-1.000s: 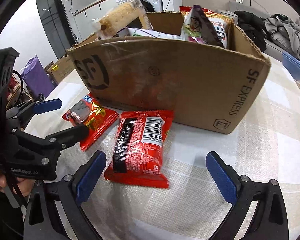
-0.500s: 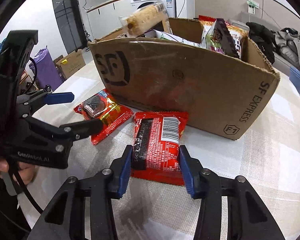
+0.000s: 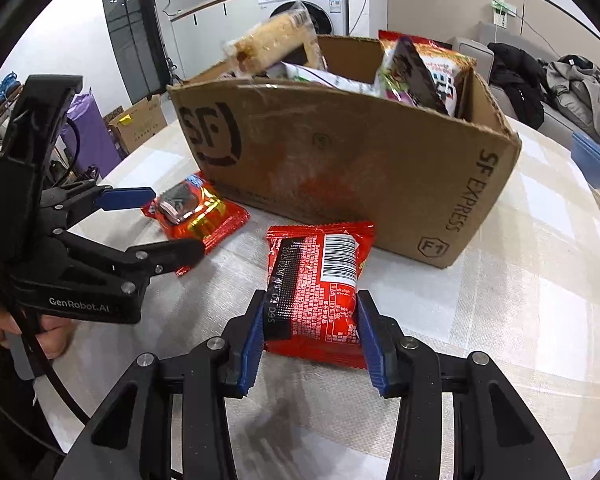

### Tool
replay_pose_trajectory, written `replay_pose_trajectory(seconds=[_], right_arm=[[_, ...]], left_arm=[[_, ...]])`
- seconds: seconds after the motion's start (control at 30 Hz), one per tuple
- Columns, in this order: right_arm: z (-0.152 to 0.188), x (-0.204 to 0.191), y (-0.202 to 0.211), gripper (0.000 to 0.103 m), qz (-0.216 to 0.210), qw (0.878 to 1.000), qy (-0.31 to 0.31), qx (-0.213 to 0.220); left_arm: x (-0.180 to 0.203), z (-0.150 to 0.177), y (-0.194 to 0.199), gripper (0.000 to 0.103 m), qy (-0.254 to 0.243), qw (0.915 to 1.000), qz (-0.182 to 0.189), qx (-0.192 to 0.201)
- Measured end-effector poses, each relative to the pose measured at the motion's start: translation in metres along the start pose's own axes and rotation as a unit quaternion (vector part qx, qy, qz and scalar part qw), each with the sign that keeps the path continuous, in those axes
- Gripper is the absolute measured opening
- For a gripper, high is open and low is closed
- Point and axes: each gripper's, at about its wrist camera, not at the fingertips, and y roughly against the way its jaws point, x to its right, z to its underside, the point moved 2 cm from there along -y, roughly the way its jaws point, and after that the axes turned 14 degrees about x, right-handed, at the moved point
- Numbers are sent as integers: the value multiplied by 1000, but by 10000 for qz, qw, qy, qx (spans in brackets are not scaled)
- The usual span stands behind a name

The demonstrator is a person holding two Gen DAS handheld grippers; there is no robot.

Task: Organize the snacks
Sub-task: 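Close the left gripper on the Oreo pack while the right gripper grasps the red barcode pack, then lift and carry the Oreo pack with the left gripper while the right carries the red pack to the box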

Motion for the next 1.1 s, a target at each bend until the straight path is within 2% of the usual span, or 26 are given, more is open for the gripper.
replay_pose_trajectory(seconds=[0.03,0.1,0.2,0.3,0.67,1.1], right_arm=[[0,0,0,44,4,10000,-6,-3],[0,4,-2,44,-6,10000,2,-5],[2,4,0,44,-2,10000,20,-11],[4,4,0,44,-24,10000,35,-13],[-1,9,15,44,-96,9997,28,218],[-18,20,57,44,-120,9964,-72,833]], left_arm=[[2,1,0,76,-42,10000,42,15],[7,1,1,59,-186,9997,142,74],[11,2,4,49,-322,9993,76,147],[6,0,4,48,-179,9996,161,148],[8,-5,21,48,-160,9991,207,348],[17,-24,72,48,-37,9960,260,850]])
